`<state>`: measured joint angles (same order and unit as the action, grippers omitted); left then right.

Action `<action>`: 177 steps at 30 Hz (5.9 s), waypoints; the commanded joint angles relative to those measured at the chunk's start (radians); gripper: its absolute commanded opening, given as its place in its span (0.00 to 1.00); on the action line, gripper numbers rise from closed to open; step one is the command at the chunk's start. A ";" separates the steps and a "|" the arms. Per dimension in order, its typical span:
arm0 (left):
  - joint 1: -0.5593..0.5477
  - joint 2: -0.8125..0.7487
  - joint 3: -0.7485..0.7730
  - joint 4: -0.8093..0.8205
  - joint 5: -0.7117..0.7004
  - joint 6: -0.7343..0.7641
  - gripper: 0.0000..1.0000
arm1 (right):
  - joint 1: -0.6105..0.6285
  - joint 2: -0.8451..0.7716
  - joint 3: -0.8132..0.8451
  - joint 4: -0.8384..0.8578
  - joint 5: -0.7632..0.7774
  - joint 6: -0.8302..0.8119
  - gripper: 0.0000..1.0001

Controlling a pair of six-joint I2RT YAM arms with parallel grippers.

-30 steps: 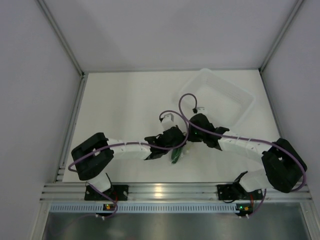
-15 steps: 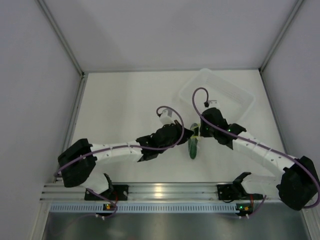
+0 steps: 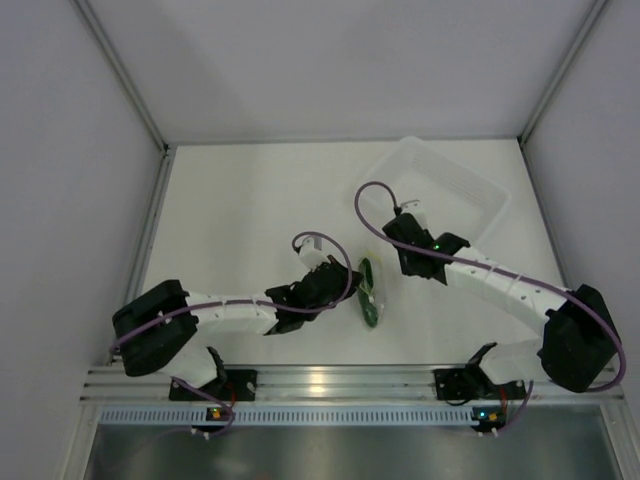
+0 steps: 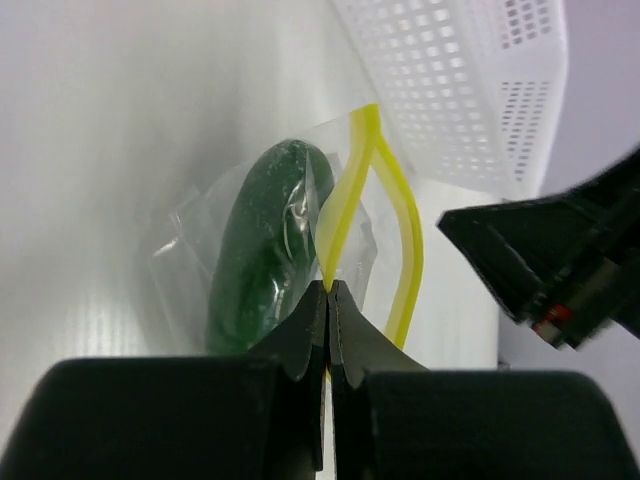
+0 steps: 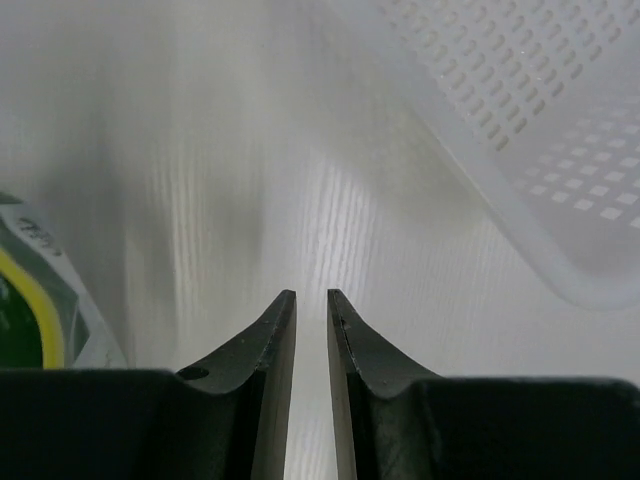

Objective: Open the zip-top bag and remove the fake food

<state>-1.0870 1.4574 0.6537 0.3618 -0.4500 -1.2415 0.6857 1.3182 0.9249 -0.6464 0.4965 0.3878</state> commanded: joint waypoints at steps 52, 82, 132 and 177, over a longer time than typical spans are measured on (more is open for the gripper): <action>-0.043 0.004 0.340 -0.133 0.119 0.203 0.00 | 0.040 -0.326 -0.366 0.605 -0.529 0.397 0.16; -0.057 0.067 0.547 -0.179 0.298 0.363 0.00 | -0.003 -0.844 -0.610 0.887 -0.225 0.562 0.41; -0.074 0.074 0.498 -0.003 0.613 0.383 0.00 | -0.021 -0.689 -0.348 0.616 -0.145 0.255 0.46; 0.022 0.227 0.236 0.403 0.654 0.099 0.00 | -0.130 -0.418 -0.236 0.368 -0.382 0.004 0.33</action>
<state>-1.0523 1.6192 0.9150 0.5304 0.0299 -1.0580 0.5495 0.8951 0.6392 -0.2874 0.1360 0.3832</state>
